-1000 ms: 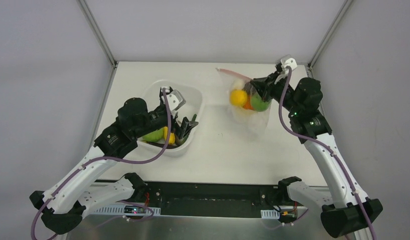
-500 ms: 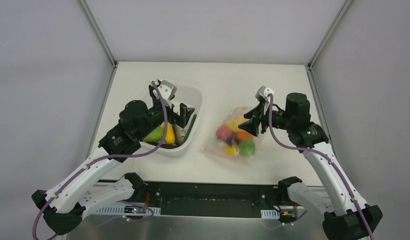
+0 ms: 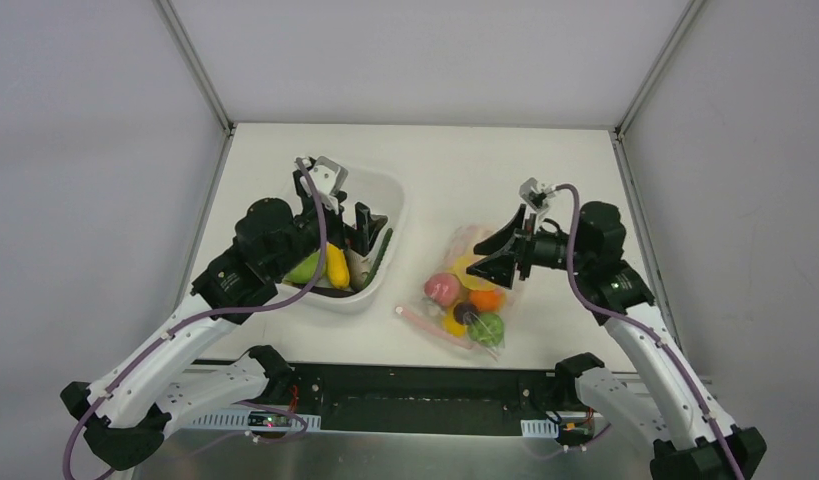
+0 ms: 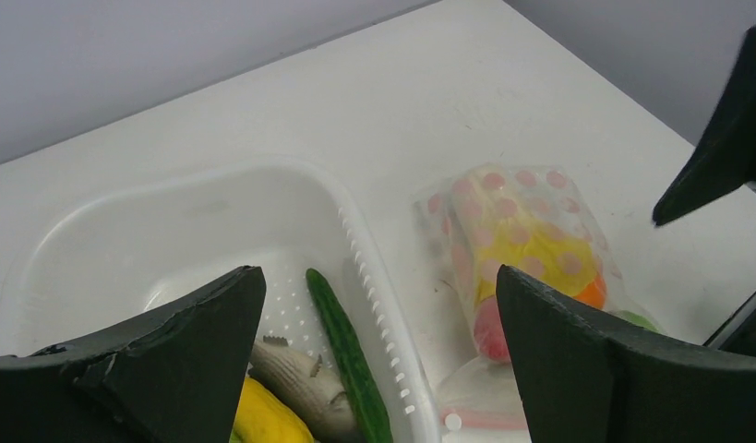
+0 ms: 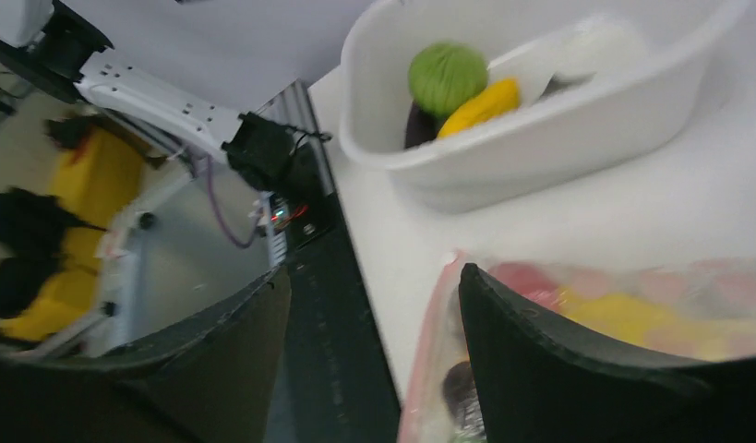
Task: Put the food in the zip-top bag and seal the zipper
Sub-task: Place the zipper food storage bag at the center of the board, then adjust the zipper food storage bag at the center of the board.
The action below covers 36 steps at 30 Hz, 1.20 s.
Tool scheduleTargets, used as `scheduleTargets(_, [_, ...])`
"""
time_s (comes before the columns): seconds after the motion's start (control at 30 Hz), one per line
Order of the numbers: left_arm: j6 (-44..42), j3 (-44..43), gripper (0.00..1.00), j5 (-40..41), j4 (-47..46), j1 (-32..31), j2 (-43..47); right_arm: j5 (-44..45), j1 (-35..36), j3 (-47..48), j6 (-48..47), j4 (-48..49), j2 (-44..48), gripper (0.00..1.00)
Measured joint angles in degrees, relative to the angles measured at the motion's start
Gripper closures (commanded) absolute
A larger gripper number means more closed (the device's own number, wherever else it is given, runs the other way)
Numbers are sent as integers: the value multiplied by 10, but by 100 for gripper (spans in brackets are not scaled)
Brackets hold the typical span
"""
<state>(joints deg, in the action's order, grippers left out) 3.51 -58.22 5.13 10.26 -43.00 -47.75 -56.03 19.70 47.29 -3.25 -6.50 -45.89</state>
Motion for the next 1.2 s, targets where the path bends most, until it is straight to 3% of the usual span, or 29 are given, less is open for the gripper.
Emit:
scheduleTargets(0.1, [10,-10,1,0,20,0,0,15,37,-55,95,17,-24,29])
scheduleTargets(0.17, [27,-9,1,-1,27,3,1,49,97,-97,135,6,-37,28])
scheduleTargets(0.3, [61,2,1,-7,33,4,-1,87,239,-134,165,-27,-37,23])
scheduleTargets(0.43, [74,2,1,-8,47,4,-14,124,327,-127,163,-39,-43,23])
scheduleTargets(0.6, [84,3,1,9,56,4,-16,214,345,-92,153,-66,-151,29])
scheduleTargets(0.77, [94,3,1,35,70,4,-7,342,347,-86,151,-80,-230,21])
scheduleTargets(0.97, [97,18,1,82,97,4,21,526,343,-76,135,-83,-207,17])
scheduleTargets(1.2, [107,37,1,136,117,11,49,512,336,-80,115,-52,-94,17])
